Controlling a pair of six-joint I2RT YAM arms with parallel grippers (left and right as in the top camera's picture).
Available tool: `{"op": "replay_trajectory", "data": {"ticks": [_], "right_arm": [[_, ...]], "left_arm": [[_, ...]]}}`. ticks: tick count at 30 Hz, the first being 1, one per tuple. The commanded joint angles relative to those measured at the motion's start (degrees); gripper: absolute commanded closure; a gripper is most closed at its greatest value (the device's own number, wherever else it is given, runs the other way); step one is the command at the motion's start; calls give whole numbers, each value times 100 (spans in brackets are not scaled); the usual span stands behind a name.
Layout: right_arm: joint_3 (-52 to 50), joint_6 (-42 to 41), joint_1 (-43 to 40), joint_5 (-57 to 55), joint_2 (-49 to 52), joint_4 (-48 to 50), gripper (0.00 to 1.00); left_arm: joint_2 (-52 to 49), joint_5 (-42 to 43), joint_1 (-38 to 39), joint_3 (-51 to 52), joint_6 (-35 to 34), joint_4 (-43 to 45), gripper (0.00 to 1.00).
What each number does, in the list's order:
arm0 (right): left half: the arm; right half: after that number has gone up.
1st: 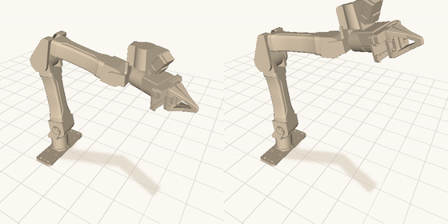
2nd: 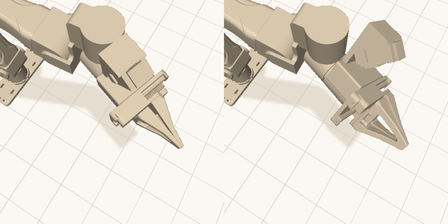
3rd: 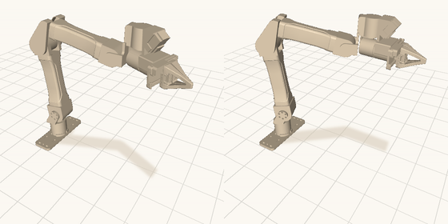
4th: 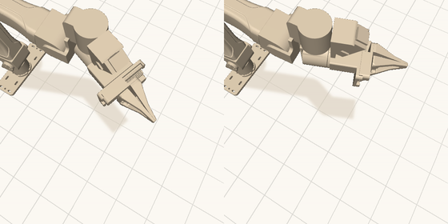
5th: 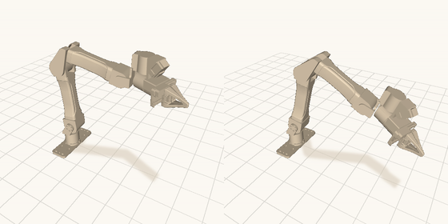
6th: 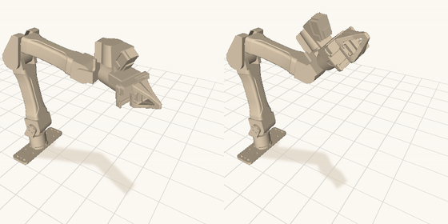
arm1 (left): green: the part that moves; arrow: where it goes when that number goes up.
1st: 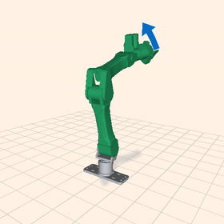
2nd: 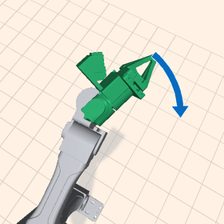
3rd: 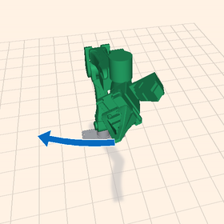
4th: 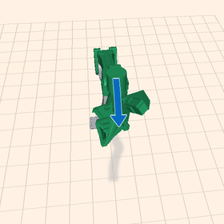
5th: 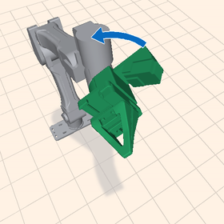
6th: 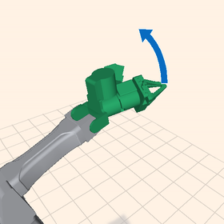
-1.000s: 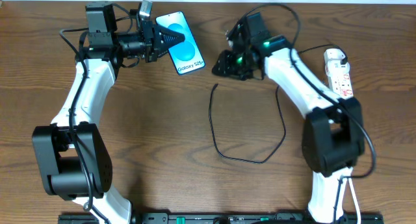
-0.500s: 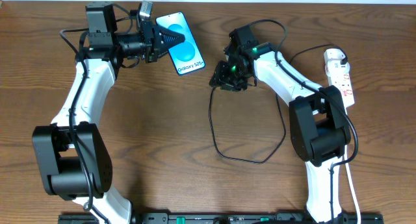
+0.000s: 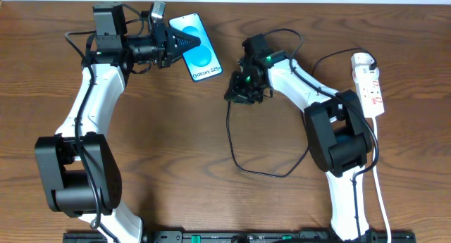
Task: Plug charger to phone and switch on socket
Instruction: 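Lower the right gripper onto the black cable's USB-C plug and grasp it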
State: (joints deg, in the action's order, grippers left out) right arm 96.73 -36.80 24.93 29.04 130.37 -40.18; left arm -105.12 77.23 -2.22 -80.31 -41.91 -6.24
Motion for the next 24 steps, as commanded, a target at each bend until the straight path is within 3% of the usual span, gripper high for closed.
{"op": "replay_trajectory", "data": {"ticks": [1,9,24], "right_arm": [[87,-116,31,-24,59,55,77],[87,-136,31,-24,92,74,80],[87,7,24,-188,92,72,99]], "left_arm": [[66,162,-28,-35,98,4,93],[66,162,-28,-35,98,4,93],[66,118,-28,-35,98,4,93]]}}
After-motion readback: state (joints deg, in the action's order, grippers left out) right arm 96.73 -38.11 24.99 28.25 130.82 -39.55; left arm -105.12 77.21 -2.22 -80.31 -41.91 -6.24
